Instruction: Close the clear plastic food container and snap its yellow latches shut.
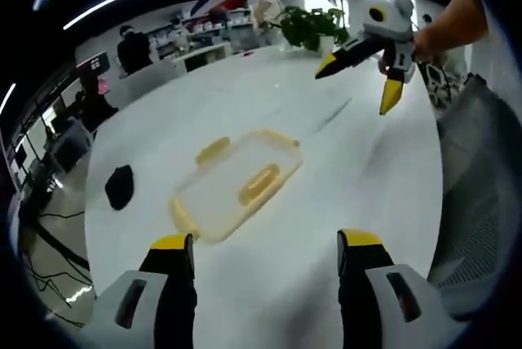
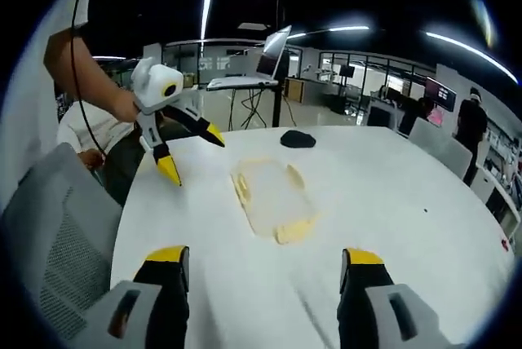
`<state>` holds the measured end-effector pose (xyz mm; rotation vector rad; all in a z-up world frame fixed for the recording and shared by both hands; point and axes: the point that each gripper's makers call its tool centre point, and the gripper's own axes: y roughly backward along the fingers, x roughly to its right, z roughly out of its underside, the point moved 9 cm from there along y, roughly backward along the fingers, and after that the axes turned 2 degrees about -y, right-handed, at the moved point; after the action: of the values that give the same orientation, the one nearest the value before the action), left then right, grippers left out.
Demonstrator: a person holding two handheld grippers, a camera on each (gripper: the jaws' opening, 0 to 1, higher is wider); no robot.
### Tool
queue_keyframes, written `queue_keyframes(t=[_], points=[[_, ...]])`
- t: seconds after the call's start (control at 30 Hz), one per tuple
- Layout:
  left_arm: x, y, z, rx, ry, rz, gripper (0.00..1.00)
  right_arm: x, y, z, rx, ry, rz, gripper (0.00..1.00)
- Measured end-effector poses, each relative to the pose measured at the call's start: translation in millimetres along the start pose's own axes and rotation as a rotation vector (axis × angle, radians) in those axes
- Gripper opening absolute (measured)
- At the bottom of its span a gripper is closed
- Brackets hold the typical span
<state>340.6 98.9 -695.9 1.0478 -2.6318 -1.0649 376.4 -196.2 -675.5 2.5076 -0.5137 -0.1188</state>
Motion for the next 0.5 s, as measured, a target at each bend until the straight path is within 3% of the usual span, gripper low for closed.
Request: queue_keyframes(t=[0.5], points=[[-17.2, -8.5, -3.6, -0.029, -0.075, 0.025, 0.68, 15.4, -14.0, -6.3, -0.035, 0.063, -0.022, 0.74]])
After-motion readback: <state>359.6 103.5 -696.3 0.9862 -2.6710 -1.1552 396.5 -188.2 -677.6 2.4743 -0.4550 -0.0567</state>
